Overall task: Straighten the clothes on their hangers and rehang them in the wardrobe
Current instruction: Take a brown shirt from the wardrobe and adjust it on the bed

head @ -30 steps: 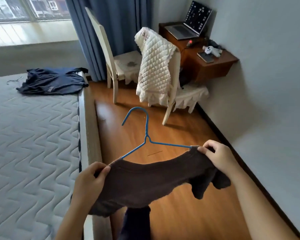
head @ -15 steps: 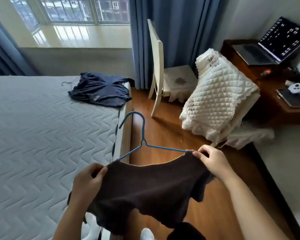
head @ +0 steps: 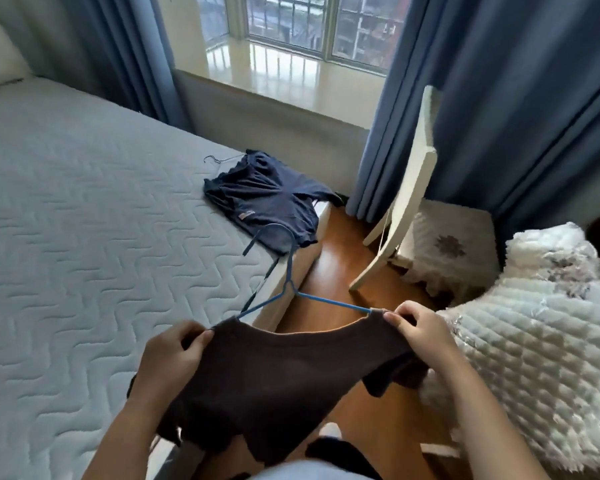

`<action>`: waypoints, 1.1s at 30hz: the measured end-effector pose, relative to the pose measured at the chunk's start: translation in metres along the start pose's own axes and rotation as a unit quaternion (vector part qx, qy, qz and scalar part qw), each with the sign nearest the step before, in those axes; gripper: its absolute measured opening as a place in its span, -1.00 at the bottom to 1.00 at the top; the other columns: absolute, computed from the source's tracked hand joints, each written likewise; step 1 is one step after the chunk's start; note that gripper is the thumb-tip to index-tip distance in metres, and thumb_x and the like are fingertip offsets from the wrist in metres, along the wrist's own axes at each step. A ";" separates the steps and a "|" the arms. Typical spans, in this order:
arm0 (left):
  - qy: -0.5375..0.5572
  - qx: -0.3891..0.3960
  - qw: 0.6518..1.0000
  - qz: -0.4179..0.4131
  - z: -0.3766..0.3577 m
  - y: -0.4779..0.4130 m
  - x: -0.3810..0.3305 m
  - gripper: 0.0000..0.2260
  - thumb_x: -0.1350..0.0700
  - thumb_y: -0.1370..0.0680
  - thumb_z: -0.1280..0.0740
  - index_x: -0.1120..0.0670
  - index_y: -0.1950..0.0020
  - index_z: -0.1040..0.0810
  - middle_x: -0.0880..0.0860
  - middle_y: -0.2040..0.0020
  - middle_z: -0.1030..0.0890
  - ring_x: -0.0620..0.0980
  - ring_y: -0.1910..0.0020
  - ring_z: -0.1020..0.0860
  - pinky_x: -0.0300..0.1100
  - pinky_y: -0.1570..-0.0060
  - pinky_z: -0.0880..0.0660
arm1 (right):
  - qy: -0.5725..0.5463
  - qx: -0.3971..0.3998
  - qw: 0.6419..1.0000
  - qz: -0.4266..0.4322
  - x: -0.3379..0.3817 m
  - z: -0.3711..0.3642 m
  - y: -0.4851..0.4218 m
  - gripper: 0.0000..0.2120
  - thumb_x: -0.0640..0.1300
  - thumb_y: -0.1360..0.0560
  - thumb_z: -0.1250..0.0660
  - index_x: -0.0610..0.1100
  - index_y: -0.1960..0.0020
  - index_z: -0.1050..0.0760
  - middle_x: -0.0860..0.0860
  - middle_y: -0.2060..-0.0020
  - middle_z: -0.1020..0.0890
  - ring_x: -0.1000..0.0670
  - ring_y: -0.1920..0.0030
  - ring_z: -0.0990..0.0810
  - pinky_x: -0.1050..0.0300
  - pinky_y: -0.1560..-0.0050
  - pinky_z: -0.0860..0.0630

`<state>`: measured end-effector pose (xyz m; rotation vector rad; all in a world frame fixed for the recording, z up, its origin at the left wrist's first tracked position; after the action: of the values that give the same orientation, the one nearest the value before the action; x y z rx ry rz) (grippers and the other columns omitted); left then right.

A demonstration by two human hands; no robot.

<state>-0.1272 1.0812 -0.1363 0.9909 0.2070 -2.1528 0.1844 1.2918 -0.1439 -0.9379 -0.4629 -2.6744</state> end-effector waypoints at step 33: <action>0.097 -0.191 0.875 0.435 0.035 -0.217 0.162 -0.85 0.04 -0.55 -0.25 0.07 0.15 -0.51 0.10 0.16 -0.59 0.16 0.04 -0.54 -0.10 0.13 -0.37 | 0.172 0.304 0.910 0.224 0.306 -0.254 -0.438 -0.70 0.00 -0.47 -0.34 -0.01 0.39 -0.38 0.17 0.44 -0.43 0.06 0.31 -0.42 0.38 0.34 -0.27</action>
<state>-0.3658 1.1288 -0.2602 0.8355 0.2153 -1.1331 -0.3407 1.5501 -0.2266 -0.3222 -0.8146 -2.0141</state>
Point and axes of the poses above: each hand's wrist, its own y-axis away from the middle knuckle, its own z-axis out of the back of the hand, x = y × z, the point moved 6 cm from there along -y, towards the middle knuckle
